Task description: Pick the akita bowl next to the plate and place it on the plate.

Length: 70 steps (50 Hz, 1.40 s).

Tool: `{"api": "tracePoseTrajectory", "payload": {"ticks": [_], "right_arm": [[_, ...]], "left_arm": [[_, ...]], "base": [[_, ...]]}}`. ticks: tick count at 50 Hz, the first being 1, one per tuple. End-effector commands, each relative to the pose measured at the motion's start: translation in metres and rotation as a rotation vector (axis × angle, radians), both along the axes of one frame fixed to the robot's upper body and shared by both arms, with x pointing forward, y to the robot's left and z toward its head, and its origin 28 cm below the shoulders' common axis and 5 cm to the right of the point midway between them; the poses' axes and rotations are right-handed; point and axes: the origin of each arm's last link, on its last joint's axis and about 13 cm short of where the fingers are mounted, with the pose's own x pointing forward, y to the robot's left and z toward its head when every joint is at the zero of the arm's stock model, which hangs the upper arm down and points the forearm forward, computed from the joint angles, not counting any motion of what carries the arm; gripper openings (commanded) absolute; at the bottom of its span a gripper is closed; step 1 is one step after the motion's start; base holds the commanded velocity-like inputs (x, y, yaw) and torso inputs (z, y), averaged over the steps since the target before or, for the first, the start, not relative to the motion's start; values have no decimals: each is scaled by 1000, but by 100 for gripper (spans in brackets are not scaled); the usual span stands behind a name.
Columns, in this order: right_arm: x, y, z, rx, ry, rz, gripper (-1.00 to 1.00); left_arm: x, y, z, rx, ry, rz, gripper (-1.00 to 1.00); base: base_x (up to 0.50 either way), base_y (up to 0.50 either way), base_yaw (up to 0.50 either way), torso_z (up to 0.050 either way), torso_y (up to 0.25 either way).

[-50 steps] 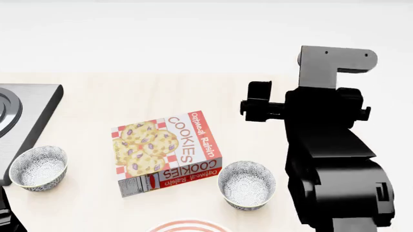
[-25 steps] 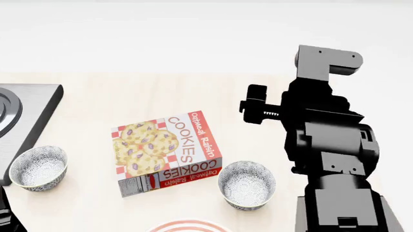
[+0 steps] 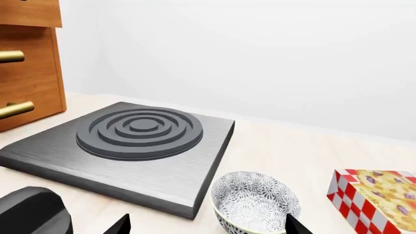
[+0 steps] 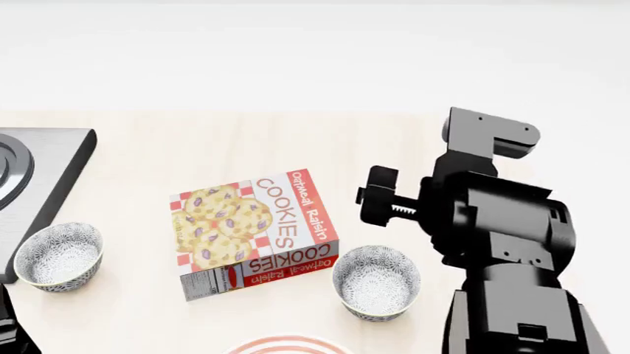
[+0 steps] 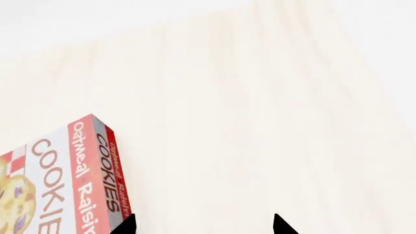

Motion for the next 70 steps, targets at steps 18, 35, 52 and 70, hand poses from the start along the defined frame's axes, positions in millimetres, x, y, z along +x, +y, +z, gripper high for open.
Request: {"api": "tracePoseTrajectory", "payload": {"ticks": [18,35,52,70], "right_arm": [[-6,2,-20,136,44,-31,100],[-10,3,-33,162,84,-36,100],[-16,2,-47,158,122,-35,100],[-21,3,-58,123,159,-3,100]], "left_arm": [[0,0,0,-1,1,0,100],[0,0,0,0,1,1,100],[0,0,0,1,0,1,100],[-1,0,1,-1,1,1,100]], "base": [[0,0,0,0,0],[0,0,0,0,0],[0,0,0,0,0],[0,0,0,0,0]]}}
